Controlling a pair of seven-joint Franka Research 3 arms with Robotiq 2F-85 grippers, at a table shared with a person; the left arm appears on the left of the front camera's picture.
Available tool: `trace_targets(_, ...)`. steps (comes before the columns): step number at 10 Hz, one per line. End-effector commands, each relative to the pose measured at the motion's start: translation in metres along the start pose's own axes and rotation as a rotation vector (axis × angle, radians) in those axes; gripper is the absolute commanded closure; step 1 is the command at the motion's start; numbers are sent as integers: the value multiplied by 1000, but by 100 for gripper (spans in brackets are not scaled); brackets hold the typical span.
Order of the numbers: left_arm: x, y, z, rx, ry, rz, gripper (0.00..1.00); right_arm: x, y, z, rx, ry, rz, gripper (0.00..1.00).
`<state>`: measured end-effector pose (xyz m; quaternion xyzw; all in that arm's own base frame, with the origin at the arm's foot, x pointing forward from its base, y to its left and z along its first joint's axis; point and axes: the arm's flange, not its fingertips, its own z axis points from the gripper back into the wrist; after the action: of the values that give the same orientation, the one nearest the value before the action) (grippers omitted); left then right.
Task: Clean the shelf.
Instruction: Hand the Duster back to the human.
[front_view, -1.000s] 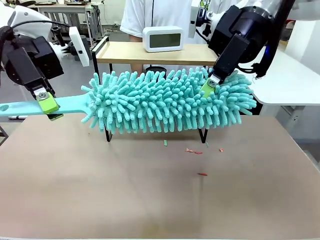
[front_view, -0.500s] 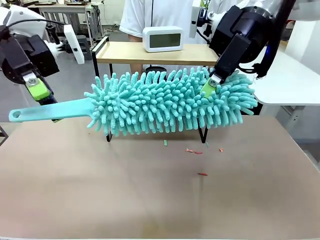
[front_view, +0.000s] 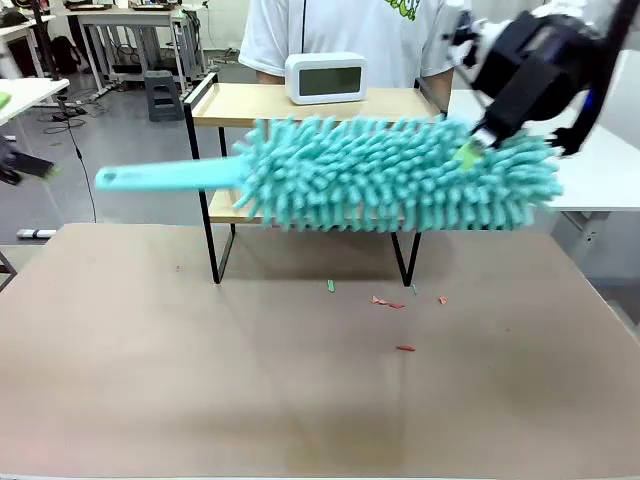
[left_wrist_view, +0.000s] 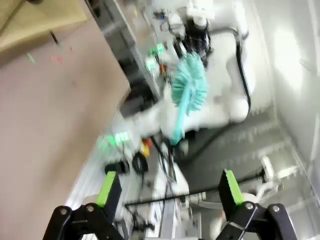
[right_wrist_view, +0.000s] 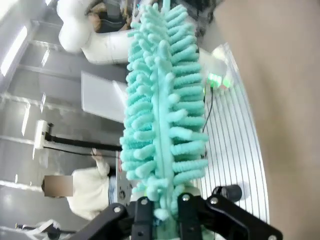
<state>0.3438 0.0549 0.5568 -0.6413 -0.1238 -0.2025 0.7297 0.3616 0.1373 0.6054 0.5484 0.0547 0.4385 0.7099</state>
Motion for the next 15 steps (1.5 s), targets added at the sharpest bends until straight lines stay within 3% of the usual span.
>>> trace_targets(1, -19, 5, 0, 40, -405, -48, 0, -58, 43, 34, -45, -325, 109, 100)
trace_targets(3, -22, 23, 7, 31, -475, -35, 0, -118, 72, 68, -131, -637, 132, 100)
trace_targets(4, -23, 27, 7, 8, -450, -24, 0, -151, 75, 81, -152, -770, 82, 100)
trace_targets(5, -28, 22, 35, 38, -431, 14, 0, -189, 69, 89, -218, -935, -63, 100)
trace_targets(7, -28, 22, 35, 38, -431, 14, 0, -241, 43, 82, -262, -1115, -305, 100)
trace_targets(8, -28, 22, 35, 38, -431, 14, 0, -254, 26, 74, -292, -1132, -479, 100)
trace_targets(9, -28, 22, 35, 38, -431, 14, 0, -258, 7, 68, -289, -1088, -622, 100)
trace_targets(10, -28, 22, 35, 38, -431, 14, 0, -255, -6, 67, -304, -1068, -707, 100)
trace_targets(11, -28, 22, 35, 38, -431, 14, 0, -244, -15, 70, -342, -1059, -718, 100)
trace_targets(12, -28, 22, 35, 38, -431, 14, 0, -275, 1, 95, -356, -1097, -592, 100)
trace_targets(15, -28, 22, 35, 38, -431, 14, 0, -275, 1, 95, -356, -1097, -592, 100)
